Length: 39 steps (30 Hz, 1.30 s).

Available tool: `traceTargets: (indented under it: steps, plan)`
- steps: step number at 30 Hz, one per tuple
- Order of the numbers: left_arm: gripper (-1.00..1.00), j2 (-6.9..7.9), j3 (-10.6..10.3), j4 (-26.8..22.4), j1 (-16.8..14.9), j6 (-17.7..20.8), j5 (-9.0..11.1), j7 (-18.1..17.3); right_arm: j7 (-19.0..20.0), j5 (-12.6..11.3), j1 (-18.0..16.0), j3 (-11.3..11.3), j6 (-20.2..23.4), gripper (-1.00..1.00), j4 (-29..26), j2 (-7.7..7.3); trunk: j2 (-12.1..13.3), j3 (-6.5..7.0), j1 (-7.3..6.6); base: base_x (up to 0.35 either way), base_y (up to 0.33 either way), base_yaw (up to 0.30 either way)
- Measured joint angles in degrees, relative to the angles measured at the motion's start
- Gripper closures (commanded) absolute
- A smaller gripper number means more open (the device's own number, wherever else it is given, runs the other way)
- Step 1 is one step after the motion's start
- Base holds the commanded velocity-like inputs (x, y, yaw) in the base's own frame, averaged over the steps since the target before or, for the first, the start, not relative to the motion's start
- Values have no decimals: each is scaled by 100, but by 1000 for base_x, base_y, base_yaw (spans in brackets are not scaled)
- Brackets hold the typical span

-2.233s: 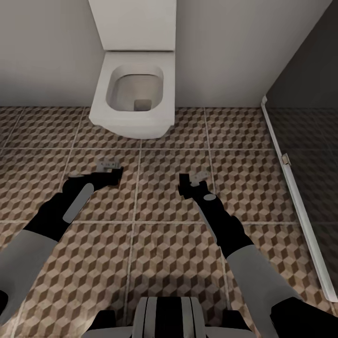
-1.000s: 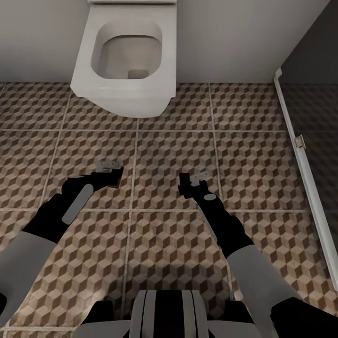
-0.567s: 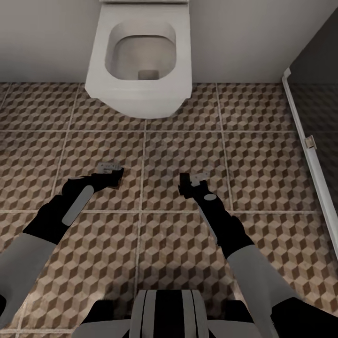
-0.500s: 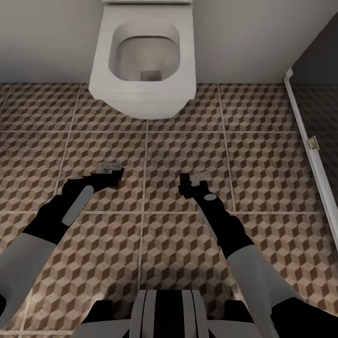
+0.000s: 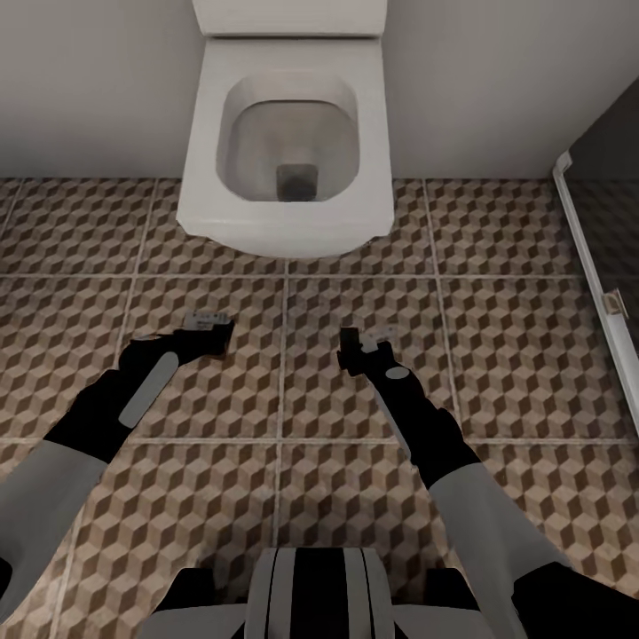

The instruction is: Take the four mousetraps from the cabinet in the bathroom and place them on the bathroom floor. Make sure all four end up on the same floor surface, and ensure that at least two of them are either under or directly next to the same bathroom sink.

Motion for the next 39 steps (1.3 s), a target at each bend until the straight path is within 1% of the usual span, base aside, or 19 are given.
traceTargets:
  steps: [3,7,11,24,30,39]
  plan:
    - [100,-5,-30,36,0,0,-3,0,0,0,0,0,0,100,2,0,0,0,0,327,1,0]
    - [100,-8,-213,57,0,-6,-7,0,0,0,0,0,0,100,7,-1,0,0,2,177,0,0]
    - [100,-8,-314,86,0,-8,-12,0,0,0,0,0,0,100,8,-1,0,0,3,43,0,0]
    - [100,-8,-342,182,41,-9,-14,0,0,0,0,0,0,100,9,-8,0,0,3,3,0,0]
    - [100,-8,-342,178,50,-11,-13,0,0,0,0,0,0,100,9,-8,-8,-131,19,0,0,0]
    - [100,-8,-342,159,53,-16,-22,0,0,4,6,0,0,100,8,-9,-20,-131,42,0,0,0]
